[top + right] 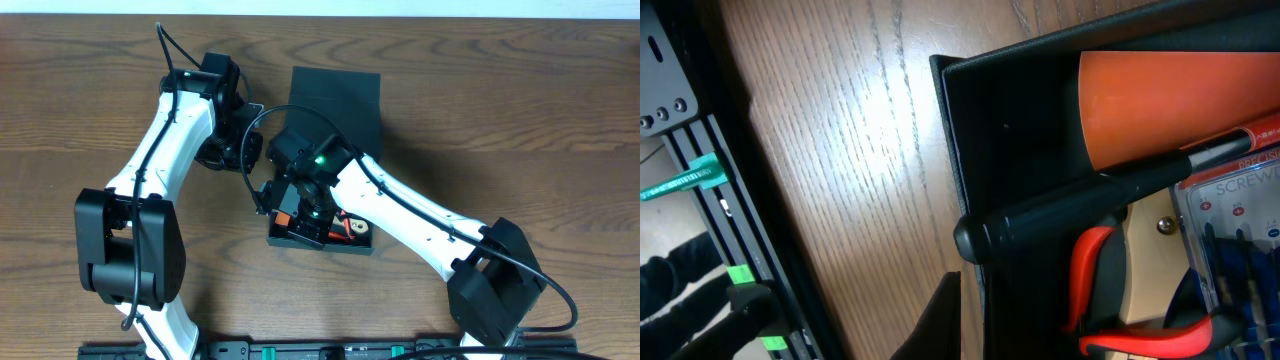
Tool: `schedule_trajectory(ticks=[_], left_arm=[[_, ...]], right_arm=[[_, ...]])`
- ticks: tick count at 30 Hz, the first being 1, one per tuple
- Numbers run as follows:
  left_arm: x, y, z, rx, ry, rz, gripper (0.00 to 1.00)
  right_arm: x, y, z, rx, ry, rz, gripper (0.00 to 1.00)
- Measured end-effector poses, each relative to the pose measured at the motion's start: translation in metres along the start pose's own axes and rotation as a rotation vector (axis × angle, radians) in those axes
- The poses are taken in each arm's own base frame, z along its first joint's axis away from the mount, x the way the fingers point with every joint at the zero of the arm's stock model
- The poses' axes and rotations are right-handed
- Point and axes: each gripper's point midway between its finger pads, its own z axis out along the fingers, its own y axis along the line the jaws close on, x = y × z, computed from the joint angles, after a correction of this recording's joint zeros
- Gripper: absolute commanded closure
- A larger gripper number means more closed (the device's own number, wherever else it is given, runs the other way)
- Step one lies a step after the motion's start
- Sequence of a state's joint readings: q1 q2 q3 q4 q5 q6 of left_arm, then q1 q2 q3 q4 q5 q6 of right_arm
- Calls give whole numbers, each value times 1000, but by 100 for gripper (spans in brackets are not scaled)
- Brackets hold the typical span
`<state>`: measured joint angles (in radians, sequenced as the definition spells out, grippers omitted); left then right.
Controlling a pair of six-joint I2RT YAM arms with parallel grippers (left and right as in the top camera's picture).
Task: Pack container
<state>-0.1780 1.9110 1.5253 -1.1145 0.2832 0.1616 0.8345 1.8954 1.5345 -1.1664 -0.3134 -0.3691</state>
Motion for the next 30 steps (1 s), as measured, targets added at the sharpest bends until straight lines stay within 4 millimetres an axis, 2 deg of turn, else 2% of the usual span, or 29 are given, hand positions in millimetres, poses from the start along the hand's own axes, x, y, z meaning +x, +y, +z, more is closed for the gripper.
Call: schedule_trajectory(ticks=[6, 17, 20, 30], left_arm=[[-2, 0, 0, -1, -7, 2, 94], [4, 1, 6, 1, 11, -1, 94], [3, 1, 6, 0, 9, -1, 94], [3, 1, 6, -1, 8, -1, 94]], right_arm=[[-1, -1, 1, 1, -4, -1, 99], [-6, -3, 16, -31, 4, 5, 99], [-6, -3, 27, -64, 21, 17, 99], [-7, -3, 27, -63, 16, 16, 99]])
